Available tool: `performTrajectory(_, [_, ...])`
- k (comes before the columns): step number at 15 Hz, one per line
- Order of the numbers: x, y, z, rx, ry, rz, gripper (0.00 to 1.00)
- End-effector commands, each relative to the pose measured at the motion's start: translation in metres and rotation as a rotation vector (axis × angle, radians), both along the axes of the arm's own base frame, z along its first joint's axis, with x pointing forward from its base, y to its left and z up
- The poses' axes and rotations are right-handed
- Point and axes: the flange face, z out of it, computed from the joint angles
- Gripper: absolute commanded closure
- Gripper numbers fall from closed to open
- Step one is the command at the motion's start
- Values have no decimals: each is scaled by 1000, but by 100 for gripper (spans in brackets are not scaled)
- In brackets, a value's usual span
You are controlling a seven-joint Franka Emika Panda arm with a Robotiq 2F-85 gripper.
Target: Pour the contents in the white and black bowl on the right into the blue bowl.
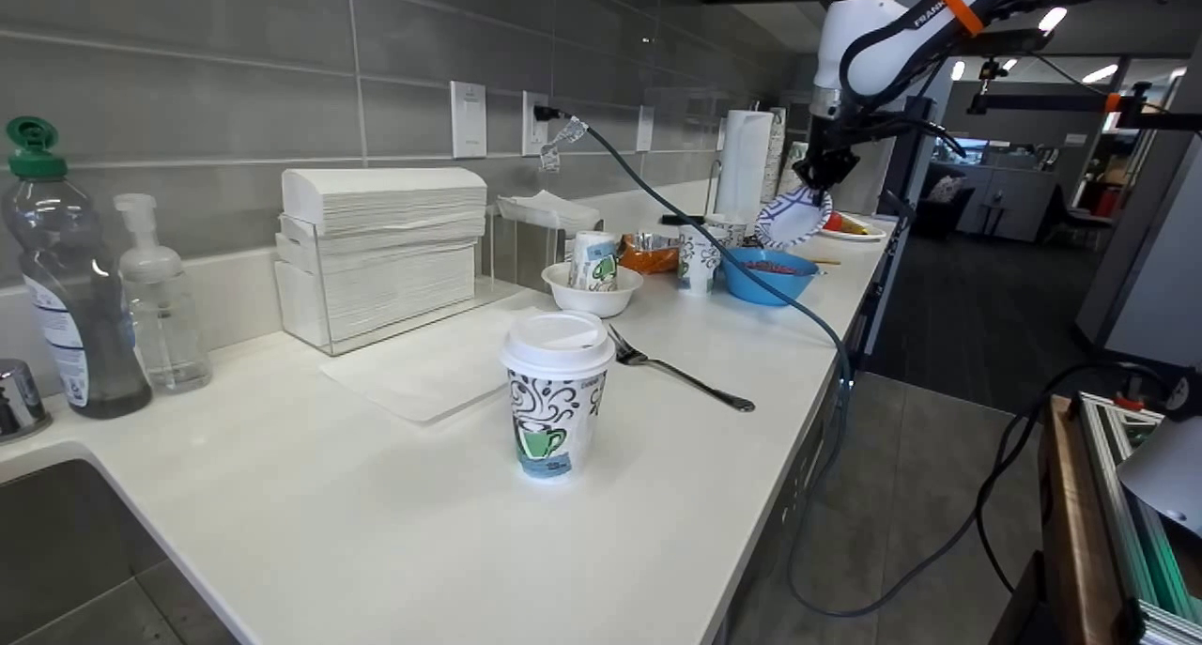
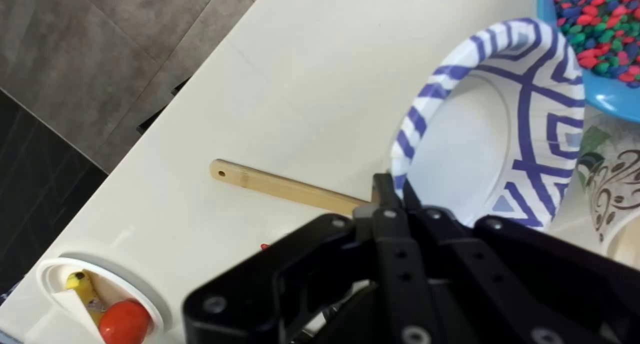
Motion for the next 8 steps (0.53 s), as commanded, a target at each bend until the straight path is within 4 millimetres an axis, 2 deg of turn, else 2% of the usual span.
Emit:
performTrajectory(1, [-14,-24,-3,123,-57,16,100])
performTrajectory(8, [-62,-96,-34,331,-145,-157,100])
